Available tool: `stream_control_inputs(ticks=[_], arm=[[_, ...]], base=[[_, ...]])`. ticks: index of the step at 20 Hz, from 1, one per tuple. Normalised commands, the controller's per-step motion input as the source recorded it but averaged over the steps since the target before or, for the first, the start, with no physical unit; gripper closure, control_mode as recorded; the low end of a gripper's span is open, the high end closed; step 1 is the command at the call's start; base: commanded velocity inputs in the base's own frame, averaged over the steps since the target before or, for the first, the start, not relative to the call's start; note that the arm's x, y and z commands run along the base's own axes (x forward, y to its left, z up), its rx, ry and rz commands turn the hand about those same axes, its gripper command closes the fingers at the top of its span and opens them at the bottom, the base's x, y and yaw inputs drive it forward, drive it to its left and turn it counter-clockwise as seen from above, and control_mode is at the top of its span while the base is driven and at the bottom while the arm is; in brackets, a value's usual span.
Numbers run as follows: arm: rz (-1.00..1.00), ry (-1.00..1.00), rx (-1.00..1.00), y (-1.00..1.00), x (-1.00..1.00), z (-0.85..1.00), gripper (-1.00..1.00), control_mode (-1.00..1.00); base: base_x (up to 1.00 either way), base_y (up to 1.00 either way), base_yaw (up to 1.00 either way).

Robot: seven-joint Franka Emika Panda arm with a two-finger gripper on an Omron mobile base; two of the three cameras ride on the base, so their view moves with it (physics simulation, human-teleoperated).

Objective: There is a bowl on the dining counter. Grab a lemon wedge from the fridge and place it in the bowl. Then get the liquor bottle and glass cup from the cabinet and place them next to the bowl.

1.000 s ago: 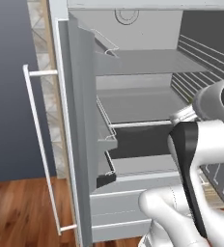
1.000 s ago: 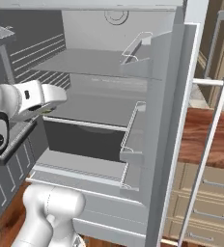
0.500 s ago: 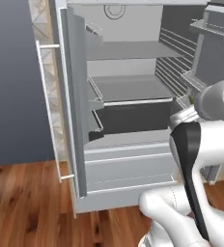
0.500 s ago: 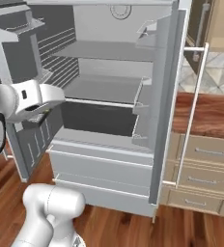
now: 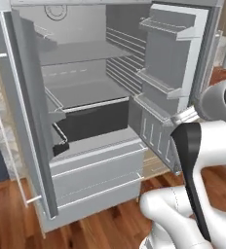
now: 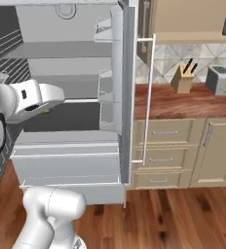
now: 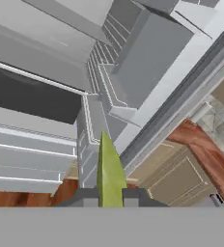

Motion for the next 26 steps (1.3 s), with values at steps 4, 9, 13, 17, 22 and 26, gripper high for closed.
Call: stream_control_inputs(ticks=[4,9,13,17,22,26], arm=[[0.00,0.00,0.00,0.00,0.00,0.00,1.00,1.00],[0.00,0.00,0.00,0.00,0.00,0.00,1.00,1.00],[0.00,0.00,0.00,0.00,0.00,0.00,1.00,1.00],[0.00,0.00,0.00,0.00,0.00,0.00,1.00,1.00],[0.00,0.00,0.00,0.00,0.00,0.00,1.00,1.00],[0.00,0.00,0.00,0.00,0.00,0.00,1.00,1.00]], base=[[-0.13,-0.50,-0.56],[-0.05,-0.58,-0.60],[-0.03,-0.60,-0.64],[-0.05,-0.60,-0.66],[-0.04,-0.58,-0.66],[-0.01,-0.58,-0.65]])
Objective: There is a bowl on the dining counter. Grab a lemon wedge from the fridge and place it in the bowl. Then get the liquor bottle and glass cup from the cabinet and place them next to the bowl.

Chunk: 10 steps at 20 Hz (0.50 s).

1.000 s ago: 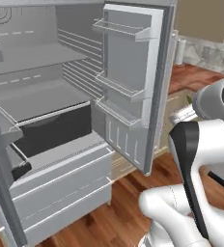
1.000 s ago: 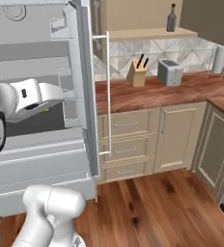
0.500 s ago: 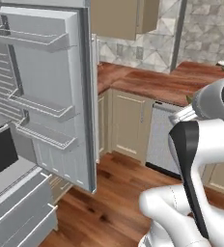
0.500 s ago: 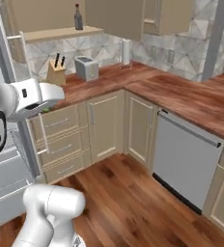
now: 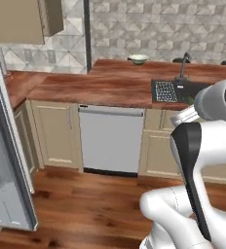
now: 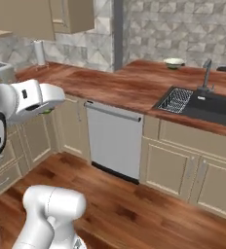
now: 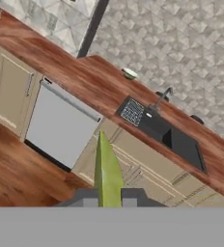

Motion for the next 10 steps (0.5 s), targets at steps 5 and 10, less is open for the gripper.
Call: stream_control_inputs(ticks=[5,10], arm=[[0.00,0.00,0.00,0.00,0.00,0.00,1.00,1.00],[0.00,0.00,0.00,0.00,0.00,0.00,1.00,1.00]], base=[[0.12,-0.77,-0.58],[0.52,-0.91,-0.43]])
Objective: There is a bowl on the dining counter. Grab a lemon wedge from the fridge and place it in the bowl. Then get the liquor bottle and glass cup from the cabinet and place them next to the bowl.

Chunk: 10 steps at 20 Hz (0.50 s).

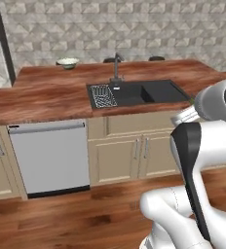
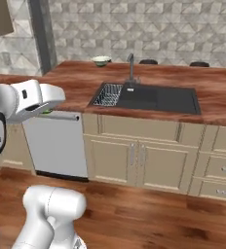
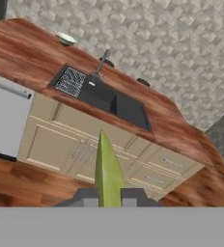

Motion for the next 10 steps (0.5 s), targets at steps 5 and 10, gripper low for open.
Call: stream_control_inputs(ticks=[5,10], arm=[[0.00,0.00,0.00,0.00,0.00,0.00,1.00,1.00],[0.00,0.00,0.00,0.00,0.00,0.00,1.00,1.00]], base=[[0.75,-0.96,-0.36],[0.82,-0.98,-0.31]])
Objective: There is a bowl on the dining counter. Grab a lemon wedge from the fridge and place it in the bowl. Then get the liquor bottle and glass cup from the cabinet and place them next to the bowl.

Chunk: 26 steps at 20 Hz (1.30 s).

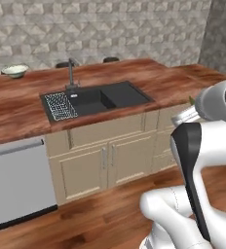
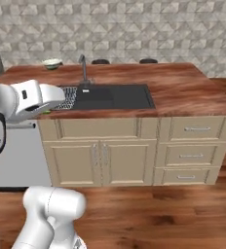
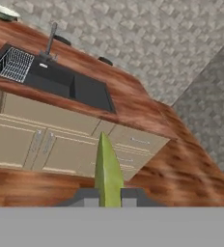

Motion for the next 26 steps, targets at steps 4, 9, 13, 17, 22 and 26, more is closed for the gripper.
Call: stream_control_inputs(ticks=[4,9,13,17,22,26], arm=[[0.00,0.00,0.00,0.00,0.00,0.00,1.00,1.00],[0.00,0.00,0.00,0.00,0.00,0.00,1.00,1.00],[0.00,0.00,0.00,0.00,0.00,0.00,1.00,1.00],[0.00,0.00,0.00,0.00,0.00,0.00,1.00,1.00],[0.00,0.00,0.00,0.00,0.00,0.00,1.00,1.00],[0.00,0.00,0.00,0.00,0.00,0.00,1.00,1.00]], base=[[0.99,-0.91,-0.26],[1.00,-0.55,-0.30],[1.00,-0.73,-0.31],[1.00,-0.87,-0.30],[1.00,-0.82,-0.29],[1.00,-0.74,-0.27]])
